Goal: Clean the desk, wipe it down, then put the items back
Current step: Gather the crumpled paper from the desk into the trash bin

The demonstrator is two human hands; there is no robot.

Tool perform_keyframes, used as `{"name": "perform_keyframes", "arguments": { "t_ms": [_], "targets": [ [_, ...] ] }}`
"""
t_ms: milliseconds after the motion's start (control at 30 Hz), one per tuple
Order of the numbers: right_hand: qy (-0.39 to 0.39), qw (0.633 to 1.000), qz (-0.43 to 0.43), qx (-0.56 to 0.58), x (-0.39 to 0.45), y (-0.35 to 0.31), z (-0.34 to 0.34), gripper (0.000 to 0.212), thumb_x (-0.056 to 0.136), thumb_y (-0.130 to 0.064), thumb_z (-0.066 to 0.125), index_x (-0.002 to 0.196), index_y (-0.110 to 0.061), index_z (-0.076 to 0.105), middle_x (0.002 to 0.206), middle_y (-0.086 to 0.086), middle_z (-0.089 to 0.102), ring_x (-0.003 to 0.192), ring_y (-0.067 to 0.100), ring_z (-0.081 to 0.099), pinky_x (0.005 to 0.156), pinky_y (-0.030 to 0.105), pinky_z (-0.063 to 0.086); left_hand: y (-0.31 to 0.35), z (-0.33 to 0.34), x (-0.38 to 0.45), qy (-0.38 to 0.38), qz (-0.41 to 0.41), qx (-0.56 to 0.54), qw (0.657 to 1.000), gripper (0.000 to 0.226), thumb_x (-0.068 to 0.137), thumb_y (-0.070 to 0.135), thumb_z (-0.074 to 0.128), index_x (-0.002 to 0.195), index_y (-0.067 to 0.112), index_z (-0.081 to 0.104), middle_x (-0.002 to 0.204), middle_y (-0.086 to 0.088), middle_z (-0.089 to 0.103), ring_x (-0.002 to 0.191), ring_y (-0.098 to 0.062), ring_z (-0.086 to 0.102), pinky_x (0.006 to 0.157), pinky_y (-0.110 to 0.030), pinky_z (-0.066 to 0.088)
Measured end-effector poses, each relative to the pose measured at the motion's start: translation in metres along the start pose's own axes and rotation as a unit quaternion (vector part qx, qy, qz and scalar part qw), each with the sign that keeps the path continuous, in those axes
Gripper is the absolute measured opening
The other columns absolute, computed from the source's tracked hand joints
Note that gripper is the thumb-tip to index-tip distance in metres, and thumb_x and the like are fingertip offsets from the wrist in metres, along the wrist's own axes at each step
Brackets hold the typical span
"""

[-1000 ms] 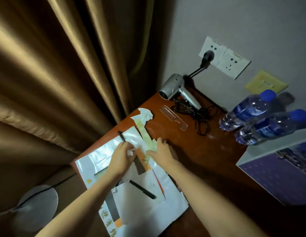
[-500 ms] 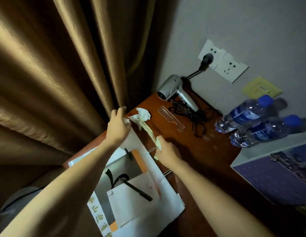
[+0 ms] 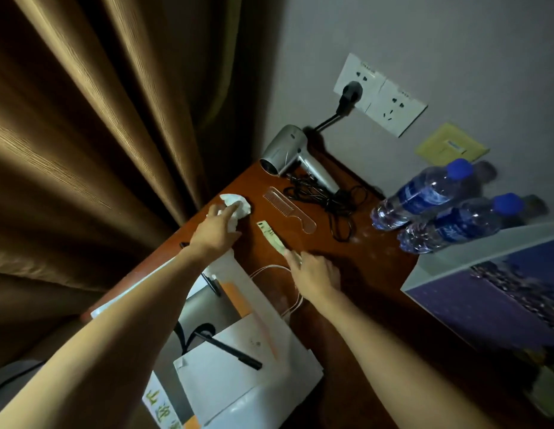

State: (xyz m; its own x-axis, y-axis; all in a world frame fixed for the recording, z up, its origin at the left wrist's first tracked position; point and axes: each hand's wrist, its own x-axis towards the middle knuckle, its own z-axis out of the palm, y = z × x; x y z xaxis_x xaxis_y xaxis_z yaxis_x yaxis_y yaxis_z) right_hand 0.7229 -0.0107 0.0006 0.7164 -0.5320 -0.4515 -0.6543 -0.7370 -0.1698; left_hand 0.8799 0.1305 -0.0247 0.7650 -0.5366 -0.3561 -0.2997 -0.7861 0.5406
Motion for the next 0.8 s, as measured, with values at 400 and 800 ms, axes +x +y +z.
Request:
{"name": "perform_keyframes", "arguments": {
  "t_ms": [400, 800],
  "targets": [
    [0.063, 0.996, 0.036, 0.044, 0.004, 0.017, 0.013, 0.028, 0.097, -0.03, 0.046, 0.098, -0.005, 0.06, 0.109, 0.011, 0.063, 0.098, 0.026, 0.062, 0.054, 0.019, 0.032, 0.014, 0.021, -0.01, 0.04, -0.048, -0.034, 0.997, 0.038, 0.092, 0.033, 0.056, 0.124, 0.013, 0.048, 0.123, -0.014, 0.045, 0.107, -0.03, 0.051, 0.08, -0.029, 0.043],
    [0.1, 0.956, 0.027, 0.275, -0.01, 0.033, 0.01, 0.027, 0.086, 0.008, 0.05, 0.106, -0.009, 0.056, 0.106, 0.01, 0.06, 0.098, 0.023, 0.057, 0.064, 0.012, 0.041, 0.025, 0.02, -0.026, 0.06, 0.016, -0.046, 0.997, 0.016, 0.084, -0.003, 0.057, 0.1, 0.0, 0.057, 0.106, -0.015, 0.054, 0.095, -0.028, 0.051, 0.069, -0.025, 0.033]
  ]
}}
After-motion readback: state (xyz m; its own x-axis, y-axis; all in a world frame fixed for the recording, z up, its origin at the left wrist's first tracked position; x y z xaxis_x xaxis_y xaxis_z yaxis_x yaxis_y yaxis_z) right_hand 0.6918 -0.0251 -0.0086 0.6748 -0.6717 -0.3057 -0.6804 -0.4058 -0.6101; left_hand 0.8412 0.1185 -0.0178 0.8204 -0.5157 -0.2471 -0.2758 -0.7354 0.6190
